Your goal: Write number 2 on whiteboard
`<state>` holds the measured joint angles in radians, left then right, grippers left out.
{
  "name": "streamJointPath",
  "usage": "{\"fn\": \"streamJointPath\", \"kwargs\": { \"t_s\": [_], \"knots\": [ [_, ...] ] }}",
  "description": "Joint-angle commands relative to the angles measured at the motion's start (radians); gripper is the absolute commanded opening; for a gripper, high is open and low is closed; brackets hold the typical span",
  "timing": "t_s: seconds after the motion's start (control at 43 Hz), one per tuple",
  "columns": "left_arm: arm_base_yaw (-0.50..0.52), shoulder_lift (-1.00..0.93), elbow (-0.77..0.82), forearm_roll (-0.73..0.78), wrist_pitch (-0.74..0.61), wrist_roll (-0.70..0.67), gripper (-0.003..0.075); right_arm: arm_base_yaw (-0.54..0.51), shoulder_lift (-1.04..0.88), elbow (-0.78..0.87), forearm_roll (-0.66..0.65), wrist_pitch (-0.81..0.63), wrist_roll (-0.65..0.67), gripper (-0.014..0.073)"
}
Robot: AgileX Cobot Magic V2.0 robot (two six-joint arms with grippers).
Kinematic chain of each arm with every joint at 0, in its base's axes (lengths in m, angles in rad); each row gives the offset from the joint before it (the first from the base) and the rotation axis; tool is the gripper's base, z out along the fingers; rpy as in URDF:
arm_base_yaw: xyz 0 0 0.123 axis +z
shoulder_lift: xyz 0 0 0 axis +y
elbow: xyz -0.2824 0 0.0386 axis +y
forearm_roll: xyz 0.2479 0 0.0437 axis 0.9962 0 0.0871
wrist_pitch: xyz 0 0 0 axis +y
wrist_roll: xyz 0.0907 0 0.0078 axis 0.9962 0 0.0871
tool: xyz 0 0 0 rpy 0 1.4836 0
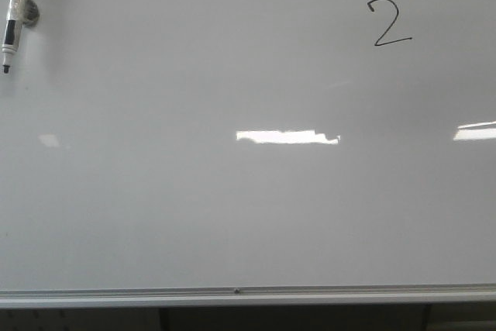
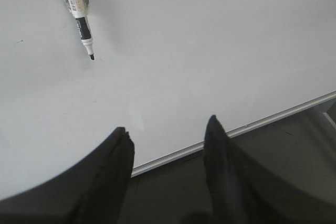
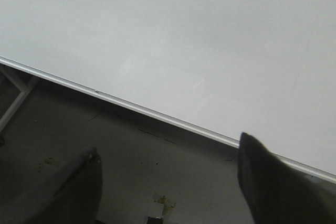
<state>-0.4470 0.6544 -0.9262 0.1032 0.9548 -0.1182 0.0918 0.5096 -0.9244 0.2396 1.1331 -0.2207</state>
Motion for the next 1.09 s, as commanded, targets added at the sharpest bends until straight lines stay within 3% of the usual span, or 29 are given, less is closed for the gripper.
{"fn": "streamJointPath", "kwargs": {
  "t_s": [0.0,0.256,0.418,0.604,0.697,0.813,0.883,1.069],
  "knots": [
    [-0.009,0.001,-0.032,-0.004,-0.066,0.005,0.0315,-0.006,0.003,-0.021,0.002,-0.083,0.030,0.0493],
    [-0.009,0.001,-0.032,-0.004,-0.066,0.005,0.0314,-0.006,0.003,-0.021,-0.032,-0.084,0.093,0.0327],
    [-0.009,0.001,-0.032,-0.004,-0.066,0.005,0.0314,-0.006,0.003,-0.021,-0.133,-0.080,0.162,0.0197],
    [-0.009,0.001,-0.032,-0.004,-0.066,0.005,0.0307,-0.006,0.003,-0.021,-0.141,-0.066,0.164,0.0109],
    [-0.009,0.001,-0.032,-0.004,-0.066,0.005,0.0233,-0.006,0.003,-0.021,-0.141,-0.066,0.164,0.0051],
    [-0.009,0.001,-0.032,-0.004,-0.066,0.005,0.0060,-0.006,0.003,-0.021,-0.141,-0.066,0.164,-0.0062],
    [-0.009,0.001,-0.032,-0.004,-0.066,0.005,-0.0016,-0.006,0.003,-0.021,-0.141,-0.065,0.164,-0.0066],
    [-0.009,0.001,-0.032,-0.004,-0.066,0.005,-0.0020,-0.006,0.003,-0.021,-0.141,-0.075,0.164,-0.0068]
  ]
}}
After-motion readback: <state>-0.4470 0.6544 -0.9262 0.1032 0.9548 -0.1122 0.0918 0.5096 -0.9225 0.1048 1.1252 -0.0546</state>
